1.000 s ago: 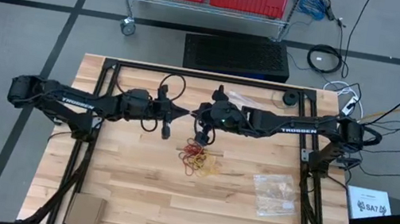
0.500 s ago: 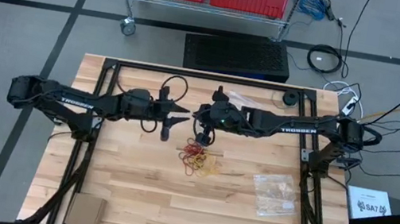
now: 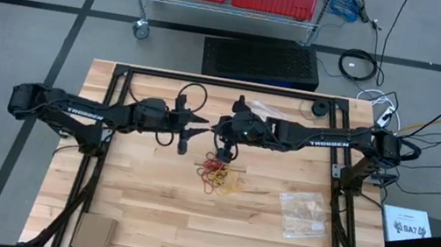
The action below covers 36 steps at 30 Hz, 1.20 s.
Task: Sort rubber bands
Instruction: Open the top left transparent zip bag
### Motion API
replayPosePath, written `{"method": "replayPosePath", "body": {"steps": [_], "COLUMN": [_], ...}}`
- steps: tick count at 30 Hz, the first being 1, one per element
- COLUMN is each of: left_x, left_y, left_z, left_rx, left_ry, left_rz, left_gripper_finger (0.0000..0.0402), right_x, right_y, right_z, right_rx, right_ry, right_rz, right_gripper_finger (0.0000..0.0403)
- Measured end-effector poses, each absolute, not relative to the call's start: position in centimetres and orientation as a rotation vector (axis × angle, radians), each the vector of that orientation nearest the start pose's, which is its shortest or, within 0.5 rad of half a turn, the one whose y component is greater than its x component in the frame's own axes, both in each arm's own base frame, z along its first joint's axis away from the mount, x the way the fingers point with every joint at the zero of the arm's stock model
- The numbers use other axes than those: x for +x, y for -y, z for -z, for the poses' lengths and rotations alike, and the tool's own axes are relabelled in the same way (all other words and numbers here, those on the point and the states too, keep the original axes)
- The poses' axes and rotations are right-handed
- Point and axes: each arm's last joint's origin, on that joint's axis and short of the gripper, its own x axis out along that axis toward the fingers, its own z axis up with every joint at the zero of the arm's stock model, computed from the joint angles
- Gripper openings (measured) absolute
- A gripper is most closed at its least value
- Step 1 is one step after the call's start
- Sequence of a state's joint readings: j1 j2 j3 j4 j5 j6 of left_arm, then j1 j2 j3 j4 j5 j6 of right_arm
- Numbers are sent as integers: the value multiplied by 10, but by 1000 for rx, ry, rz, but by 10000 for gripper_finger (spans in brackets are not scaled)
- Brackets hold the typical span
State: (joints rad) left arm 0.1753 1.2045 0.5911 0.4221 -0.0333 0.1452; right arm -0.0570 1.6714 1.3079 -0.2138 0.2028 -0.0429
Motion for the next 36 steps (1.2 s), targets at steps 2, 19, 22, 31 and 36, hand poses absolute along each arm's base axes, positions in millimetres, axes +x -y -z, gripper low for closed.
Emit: {"method": "replayPosePath", "body": {"steps": [2,19,22,31,36], "left_x": [251,251,251,252,251], "left_y": [-45,-42,-42,-41,-42], "left_z": [-240,-238,-238,-239,-238], "left_rx": [151,164,157,141,138], "left_ry": [-204,-220,-215,-209,-215], "left_rz": [-184,-79,-52,-54,-78], "left_gripper_finger": [125,43,9,3,2], "right_x": [376,377,377,371,348], "right_y": [27,26,26,27,33], "right_z": [-283,-283,-282,-291,-316], "right_rx": [-86,-73,-72,-76,-78], "right_ry": [-583,-583,-586,-572,-555], "right_rz": [239,192,188,205,228], "right_gripper_finger": [2,2,9,64,103]}}
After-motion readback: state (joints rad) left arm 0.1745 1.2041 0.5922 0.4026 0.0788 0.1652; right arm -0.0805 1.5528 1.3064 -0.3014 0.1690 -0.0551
